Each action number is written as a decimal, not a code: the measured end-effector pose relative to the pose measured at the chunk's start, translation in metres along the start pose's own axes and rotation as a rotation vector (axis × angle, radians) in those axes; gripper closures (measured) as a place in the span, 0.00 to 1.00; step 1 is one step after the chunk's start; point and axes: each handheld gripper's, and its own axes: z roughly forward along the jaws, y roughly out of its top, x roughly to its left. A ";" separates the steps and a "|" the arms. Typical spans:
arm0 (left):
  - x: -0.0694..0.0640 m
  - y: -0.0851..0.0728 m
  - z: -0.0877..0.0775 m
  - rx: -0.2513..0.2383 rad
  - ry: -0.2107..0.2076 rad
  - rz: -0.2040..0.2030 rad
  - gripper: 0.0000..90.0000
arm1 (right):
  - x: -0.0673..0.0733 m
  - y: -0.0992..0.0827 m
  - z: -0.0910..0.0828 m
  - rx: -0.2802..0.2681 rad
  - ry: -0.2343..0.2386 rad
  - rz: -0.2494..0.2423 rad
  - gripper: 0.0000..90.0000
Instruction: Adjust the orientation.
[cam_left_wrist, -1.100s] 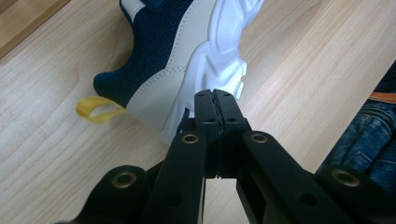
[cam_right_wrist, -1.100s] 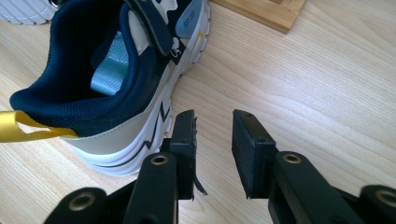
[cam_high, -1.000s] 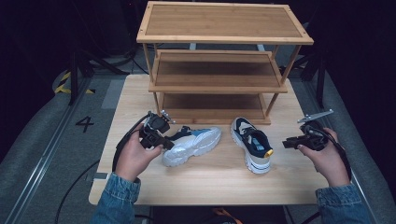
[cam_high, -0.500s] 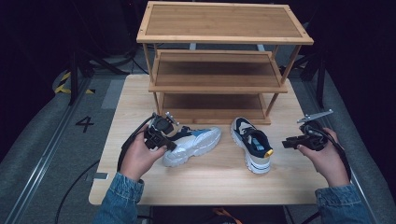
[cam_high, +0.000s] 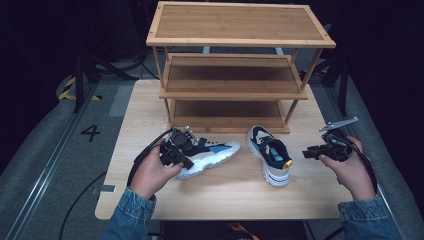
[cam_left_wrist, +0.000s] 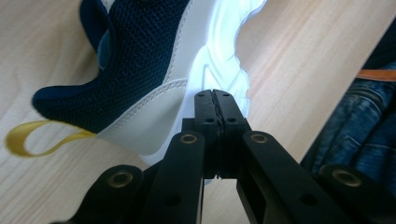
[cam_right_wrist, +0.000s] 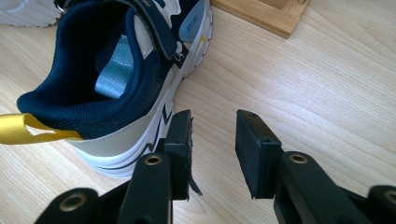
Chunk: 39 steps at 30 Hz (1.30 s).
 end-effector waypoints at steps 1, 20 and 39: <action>-0.001 0.000 0.000 0.001 0.002 0.003 1.00 | 0.000 0.000 0.000 0.002 0.001 -0.002 0.75; -0.047 0.013 0.006 0.073 -0.027 0.125 0.79 | 0.003 0.001 0.007 0.015 0.003 -0.007 0.71; -0.036 0.030 0.029 0.029 0.074 0.126 0.71 | 0.000 -0.008 0.005 0.012 -0.010 0.002 0.64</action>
